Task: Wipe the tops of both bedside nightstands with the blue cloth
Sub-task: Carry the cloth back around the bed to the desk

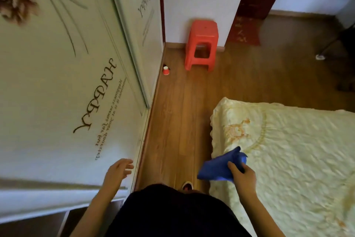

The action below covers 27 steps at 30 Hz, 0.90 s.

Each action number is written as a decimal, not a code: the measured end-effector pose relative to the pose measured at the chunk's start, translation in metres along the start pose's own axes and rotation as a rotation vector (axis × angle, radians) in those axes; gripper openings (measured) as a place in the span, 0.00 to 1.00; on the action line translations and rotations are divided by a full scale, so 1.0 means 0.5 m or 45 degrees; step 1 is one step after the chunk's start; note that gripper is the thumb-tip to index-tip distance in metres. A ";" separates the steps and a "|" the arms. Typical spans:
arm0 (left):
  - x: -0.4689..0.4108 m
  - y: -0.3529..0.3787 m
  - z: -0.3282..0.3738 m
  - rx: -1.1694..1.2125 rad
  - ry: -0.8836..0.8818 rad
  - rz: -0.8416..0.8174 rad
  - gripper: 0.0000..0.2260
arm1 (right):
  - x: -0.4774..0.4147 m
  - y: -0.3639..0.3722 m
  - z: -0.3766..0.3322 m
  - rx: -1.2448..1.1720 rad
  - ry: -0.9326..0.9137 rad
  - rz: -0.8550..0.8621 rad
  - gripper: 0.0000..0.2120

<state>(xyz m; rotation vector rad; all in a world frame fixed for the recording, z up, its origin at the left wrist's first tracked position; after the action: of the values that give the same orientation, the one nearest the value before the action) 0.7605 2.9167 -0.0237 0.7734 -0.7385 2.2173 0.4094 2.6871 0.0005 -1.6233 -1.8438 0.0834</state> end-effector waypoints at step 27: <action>-0.810 0.419 1.095 -0.192 0.144 -0.482 0.12 | -0.871 0.136 -0.557 -0.152 0.295 0.437 0.16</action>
<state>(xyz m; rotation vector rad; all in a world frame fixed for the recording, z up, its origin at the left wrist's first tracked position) 1.0228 2.2543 0.0007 0.6466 -0.6362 1.8266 0.6111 2.2063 -0.0044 -1.9315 -1.4077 -0.0646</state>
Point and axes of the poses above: each hand's wrist, its own x-axis away from the middle knuckle, its own y-axis out of the palm, z = x × y, the point moved 4 cm from there along -x, towards the middle knuckle, and after that the axes turned 4 degrees about -y, right-handed, at the moved point
